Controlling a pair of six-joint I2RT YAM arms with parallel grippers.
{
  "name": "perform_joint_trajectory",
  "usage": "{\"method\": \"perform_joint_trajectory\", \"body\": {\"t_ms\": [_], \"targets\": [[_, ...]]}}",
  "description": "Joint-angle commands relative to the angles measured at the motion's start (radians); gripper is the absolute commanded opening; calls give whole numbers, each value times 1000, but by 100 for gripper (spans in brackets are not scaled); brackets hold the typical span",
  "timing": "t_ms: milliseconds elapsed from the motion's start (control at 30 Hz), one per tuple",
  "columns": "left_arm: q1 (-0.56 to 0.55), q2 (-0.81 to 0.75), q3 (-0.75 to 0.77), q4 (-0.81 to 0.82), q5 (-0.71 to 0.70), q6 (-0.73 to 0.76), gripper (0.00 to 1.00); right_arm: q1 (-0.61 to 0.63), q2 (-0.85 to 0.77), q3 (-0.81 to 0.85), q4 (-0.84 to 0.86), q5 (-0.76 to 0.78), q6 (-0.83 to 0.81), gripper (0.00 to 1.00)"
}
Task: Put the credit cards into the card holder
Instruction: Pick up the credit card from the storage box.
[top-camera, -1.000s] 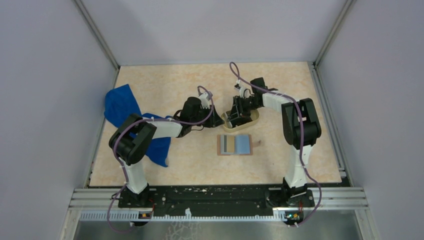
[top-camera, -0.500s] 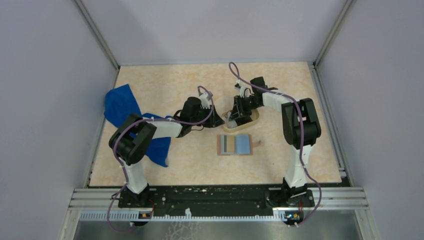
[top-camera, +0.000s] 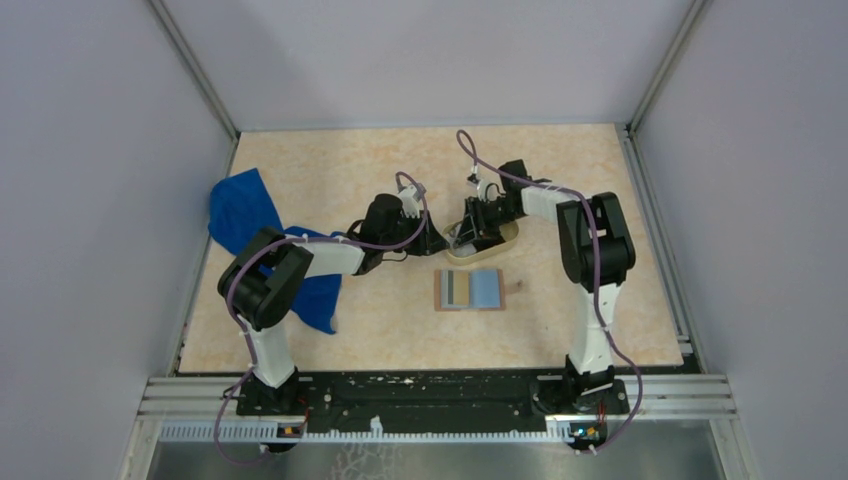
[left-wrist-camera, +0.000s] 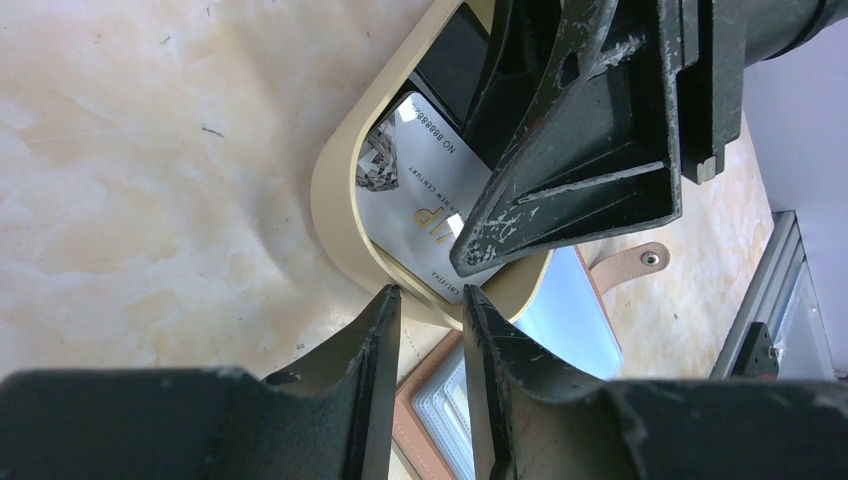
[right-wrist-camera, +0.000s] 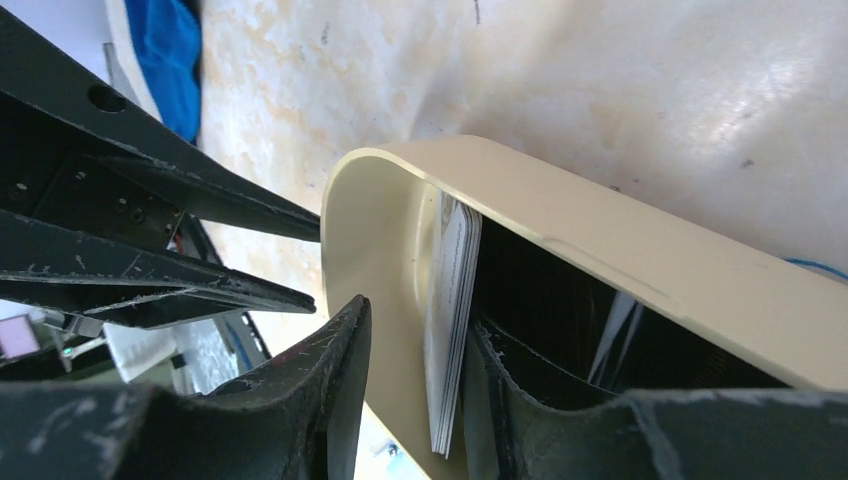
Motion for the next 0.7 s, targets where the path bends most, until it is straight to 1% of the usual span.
{"method": "perform_joint_trajectory", "body": {"t_ms": [0, 133, 367, 667], "targets": [[-5, 9, 17, 42, 20, 16, 35, -7, 23, 18, 38, -103, 38, 37], [-6, 8, 17, 44, 21, 18, 35, -8, 37, 17, 37, -93, 40, 37], [-6, 6, 14, 47, 21, 17, 35, -9, 36, 28, 27, -82, 37, 33], [-5, 5, 10, 51, 23, 18, 35, -57, -3, 26, 23, -115, 41, 30]]}}
